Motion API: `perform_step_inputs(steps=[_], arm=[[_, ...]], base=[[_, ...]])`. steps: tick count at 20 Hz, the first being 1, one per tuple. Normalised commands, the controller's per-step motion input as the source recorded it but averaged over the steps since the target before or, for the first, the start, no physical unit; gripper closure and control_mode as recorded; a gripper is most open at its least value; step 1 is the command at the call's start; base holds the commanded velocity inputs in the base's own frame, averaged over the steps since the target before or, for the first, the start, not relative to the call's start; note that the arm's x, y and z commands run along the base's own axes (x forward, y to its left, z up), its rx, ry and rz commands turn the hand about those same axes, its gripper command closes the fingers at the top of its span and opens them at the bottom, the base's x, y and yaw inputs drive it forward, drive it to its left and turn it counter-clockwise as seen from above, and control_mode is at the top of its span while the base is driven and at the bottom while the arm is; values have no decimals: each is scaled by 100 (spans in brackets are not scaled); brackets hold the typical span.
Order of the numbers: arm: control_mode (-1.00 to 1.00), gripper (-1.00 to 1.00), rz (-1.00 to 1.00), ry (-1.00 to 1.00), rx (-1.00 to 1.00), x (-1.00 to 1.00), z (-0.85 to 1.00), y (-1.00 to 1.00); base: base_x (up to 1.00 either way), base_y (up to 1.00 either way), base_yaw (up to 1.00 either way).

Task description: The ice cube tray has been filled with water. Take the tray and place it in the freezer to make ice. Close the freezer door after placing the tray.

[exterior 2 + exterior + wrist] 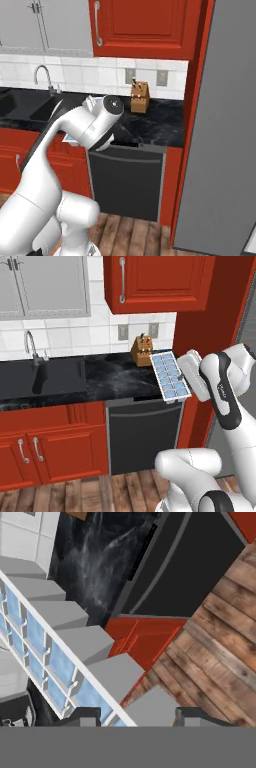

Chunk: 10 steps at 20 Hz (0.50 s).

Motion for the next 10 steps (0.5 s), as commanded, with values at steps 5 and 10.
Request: perform_step_inputs(steps=[5,10], arm=[[100,100,0,0,0,0,0,0],[100,100,0,0,0,0,0,0]], base=[[-62,-17,0],[-41,-48,0]])
